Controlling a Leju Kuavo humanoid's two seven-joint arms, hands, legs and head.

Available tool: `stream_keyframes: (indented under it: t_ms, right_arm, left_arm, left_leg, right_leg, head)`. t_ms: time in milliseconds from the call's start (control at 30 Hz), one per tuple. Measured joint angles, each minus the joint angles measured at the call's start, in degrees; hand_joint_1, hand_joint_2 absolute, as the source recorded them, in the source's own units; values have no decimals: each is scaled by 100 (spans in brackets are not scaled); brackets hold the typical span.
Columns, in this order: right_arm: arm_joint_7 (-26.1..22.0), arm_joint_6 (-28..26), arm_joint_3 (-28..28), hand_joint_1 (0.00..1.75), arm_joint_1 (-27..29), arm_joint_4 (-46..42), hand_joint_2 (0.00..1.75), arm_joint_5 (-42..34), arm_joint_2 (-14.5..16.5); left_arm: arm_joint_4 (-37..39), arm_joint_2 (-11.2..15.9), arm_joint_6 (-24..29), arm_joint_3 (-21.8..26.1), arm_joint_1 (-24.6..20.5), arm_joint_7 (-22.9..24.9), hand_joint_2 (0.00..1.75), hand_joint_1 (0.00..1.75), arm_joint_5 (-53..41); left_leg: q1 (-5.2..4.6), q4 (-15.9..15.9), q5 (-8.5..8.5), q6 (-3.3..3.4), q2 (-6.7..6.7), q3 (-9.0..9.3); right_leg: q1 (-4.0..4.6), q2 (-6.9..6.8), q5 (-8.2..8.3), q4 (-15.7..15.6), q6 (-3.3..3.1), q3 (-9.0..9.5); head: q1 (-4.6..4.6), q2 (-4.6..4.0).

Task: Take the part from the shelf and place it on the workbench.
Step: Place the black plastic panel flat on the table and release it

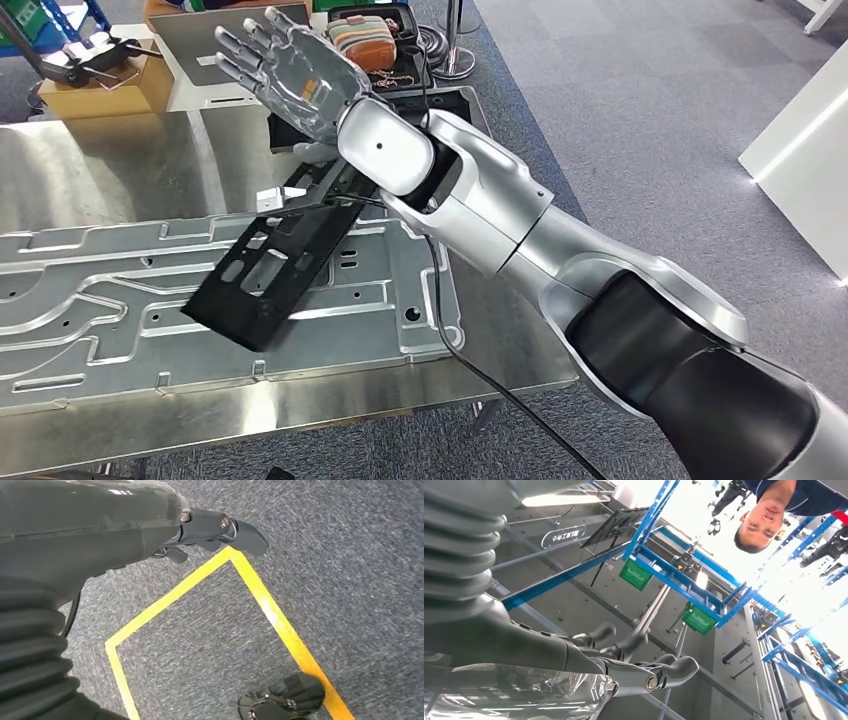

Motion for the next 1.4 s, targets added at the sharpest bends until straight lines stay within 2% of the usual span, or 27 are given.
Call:
stream_keyframes:
  t_ms: [433, 567, 700, 767, 833, 867, 900, 933, 967, 1000, 1067, 1100, 1133, 1200, 1233, 1267, 1333, 1367, 1400]
  right_arm:
    - [125, -24, 22, 0, -13, -68, 0, -58, -5]
    - [140, 36, 22, 0, -13, -209, 0, -89, -8]
    - [139, 93, 22, 0, -10, -321, 0, -127, -32]
    - [140, 105, 22, 0, -6, -370, 0, -132, -71]
    - [139, 113, 27, 0, 23, -409, 0, -137, -119]
    - [136, 122, 33, 0, 52, -434, 0, -147, -145]
    - [133, 139, 43, 0, 86, -464, 0, -161, -176]
    - [129, 156, 56, 0, 115, -503, 0, -178, -203]
    - [126, 170, 68, 0, 134, -546, 0, -194, -228]
    - [123, 181, 78, 0, 142, -591, 0, -208, -244]
    - [120, 199, 89, 0, 143, -682, 0, -233, -255]
    - [120, 218, 93, 0, 141, -719, 0, -247, -262]
    - [119, 243, 101, 0, 143, -752, 0, -260, -273]
    - [119, 287, 119, 0, 147, -802, 0, -288, -299]
    - [119, 304, 128, 0, 151, -823, 0, -301, -308]
    - [120, 318, 136, 0, 155, -837, 0, -314, -316]
    - [123, 344, 157, 0, 176, -854, 0, -336, -326]
    - [127, 354, 171, 0, 201, -856, 0, -344, -331]
    - [131, 361, 189, 0, 235, -858, 0, -353, -338]
  left_arm:
    - [0, 0, -118, 49, -14, 217, 0, 0, 154]
    - [0, 0, -202, 104, -29, 222, 0, 0, 198]
    - [0, -1, -226, 119, -49, 216, 0, 0, 198]
    - [0, -2, -229, 121, -66, 216, 0, 0, 196]
    - [0, -2, -239, 122, -84, 216, 0, 0, 191]
    - [0, -2, -246, 123, -89, 216, 0, 0, 189]
    - [0, -2, -252, 123, -91, 216, 0, 0, 188]
    - [0, -2, -257, 125, -91, 217, 0, 0, 188]
    - [0, -3, -262, 126, -92, 217, 0, 0, 188]
    - [0, -4, -266, 127, -95, 218, 0, 0, 188]
    - [0, -10, -282, 129, -105, 220, 0, 0, 187]
    - [0, -13, -292, 130, -112, 224, 0, 0, 185]
    - [0, -17, -302, 131, -116, 229, 0, 0, 178]
    - [0, -21, -317, 131, -113, 242, 0, 0, 161]
    - [0, -23, -323, 131, -110, 246, 0, 0, 155]
    - [0, -22, -327, 131, -108, 251, 0, 0, 152]
    - [0, -21, -336, 131, -111, 259, 0, 0, 150]
    - [0, -20, -339, 131, -112, 262, 0, 0, 149]
    - [0, -19, -343, 131, -112, 265, 0, 0, 149]
  left_leg:
    - [-22, 21, -20, 0, -1, 0]
    - [-28, 58, -59, 25, -1, -2]
    - [-8, 64, -60, 83, 9, 16]
    - [16, 26, -38, 124, 28, 37]
    - [6, 24, -28, 145, 42, 32]
    - [-2, 28, -24, 149, 47, 23]
    - [-8, 34, -19, 150, 51, 11]
    - [-14, 44, -11, 147, 53, -4]
    - [-18, 56, 0, 138, 54, -21]
    - [-21, 70, 12, 123, 54, -39]
    - [-25, 86, 54, 66, 53, -68]
    - [-22, 85, 82, 29, 54, -77]
    - [-15, 70, 120, -13, 55, -83]
    - [-7, 41, 166, -97, 54, -109]
    - [-2, 86, 86, -128, 57, -149]
    - [3, 238, -94, -153, 60, -216]
    - [23, 891, -655, -188, 68, -411]
    - [29, 1283, -880, -208, 68, -494]
    - [34, 1569, -992, -229, 68, -517]
  right_leg:
    - [-6, 1, -3, -6, 13, 13]
    - [-20, 2, -23, -8, 44, 27]
    - [-26, 0, -74, 31, 101, 55]
    - [-23, -13, -330, 369, 112, -75]
    - [-21, -24, -740, 1119, 114, -409]
    - [-21, -24, -876, 1477, 114, -574]
    - [-22, -25, -914, 1694, 108, -674]
    - [-21, -26, -830, 1680, 93, -662]
    - [-19, -27, -659, 1437, 68, -537]
    - [-13, -28, -464, 1046, 34, -330]
    - [27, -33, -194, 383, -23, 13]
    - [52, -34, -145, 229, -49, 77]
    - [77, -34, -121, 194, -70, 69]
    - [74, -43, -31, 142, -141, 14]
    - [62, -51, 32, 119, -181, -23]
    - [44, -62, 100, 91, -220, -69]
    - [37, -74, 215, 79, -267, -191]
    - [39, -76, 266, 84, -271, -261]
    - [40, -76, 316, 91, -267, -332]
  head:
    - [0, 0]
    - [0, 0]
    - [0, 0]
    - [0, 0]
    - [0, 0]
    - [0, 0]
    - [0, 0]
    - [0, 0]
    - [0, 0]
    - [0, 0]
    - [-1, 0]
    - [-1, 0]
    - [-1, 0]
    - [0, 0]
    - [-1, 0]
    - [-1, 0]
    - [-1, 0]
    - [-1, 0]
    - [-1, 0]
